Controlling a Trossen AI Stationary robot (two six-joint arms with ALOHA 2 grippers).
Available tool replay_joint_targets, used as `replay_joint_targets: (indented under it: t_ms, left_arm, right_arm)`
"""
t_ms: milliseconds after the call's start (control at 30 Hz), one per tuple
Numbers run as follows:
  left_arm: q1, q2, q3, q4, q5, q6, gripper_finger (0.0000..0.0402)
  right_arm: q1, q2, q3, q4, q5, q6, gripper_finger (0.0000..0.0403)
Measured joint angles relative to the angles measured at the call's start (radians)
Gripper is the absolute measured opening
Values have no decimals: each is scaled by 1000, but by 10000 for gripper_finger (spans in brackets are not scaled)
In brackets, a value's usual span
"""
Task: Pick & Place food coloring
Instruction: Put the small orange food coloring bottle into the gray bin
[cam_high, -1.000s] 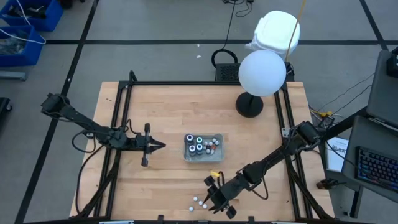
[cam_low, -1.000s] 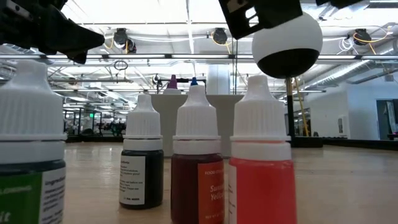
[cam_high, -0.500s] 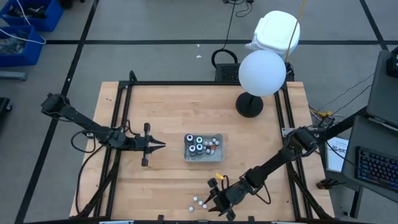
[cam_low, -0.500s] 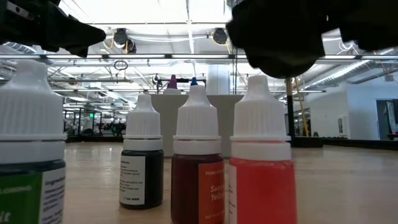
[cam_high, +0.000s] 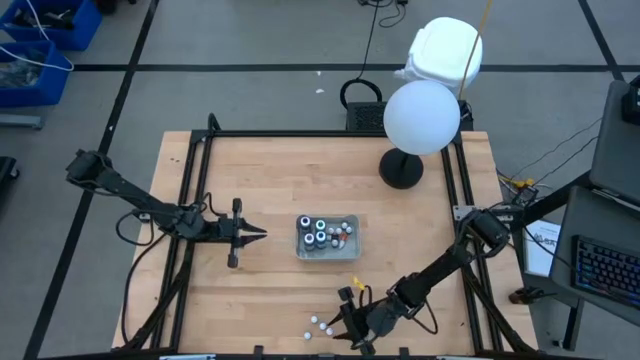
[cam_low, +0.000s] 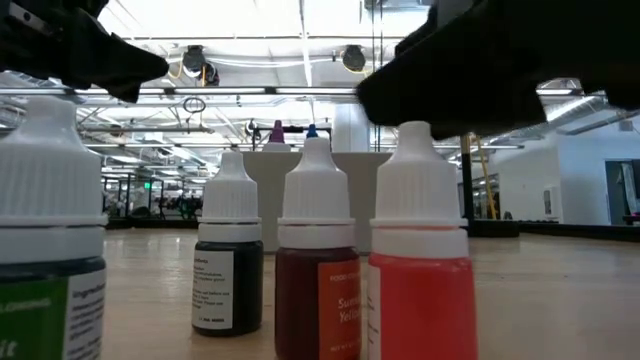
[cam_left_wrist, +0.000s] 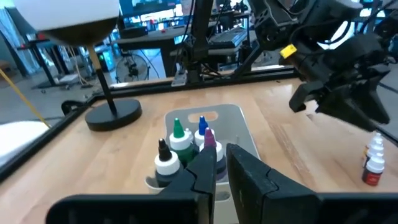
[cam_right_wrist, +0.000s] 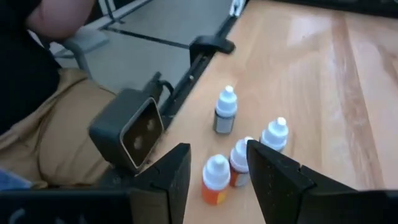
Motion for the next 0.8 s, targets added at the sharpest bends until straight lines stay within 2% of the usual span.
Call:
replay_joint_targets:
  t_ms: [200,300,467,800]
  left_arm:
    - [-2,0,0,-26,3,-46,47]
    - [-2,0,0,-37,3,-60,47]
    - [-2,0,0,-43,3,-61,47]
    - [-2,0,0,-42,2,-66,47]
  right_arm:
    - [12,72,64,6,20,35,148]
    - [12,93,99,-46,24,54,148]
    - [7,95,111,-128,23,97,148]
    - [7,92,112,-133,19,102,141]
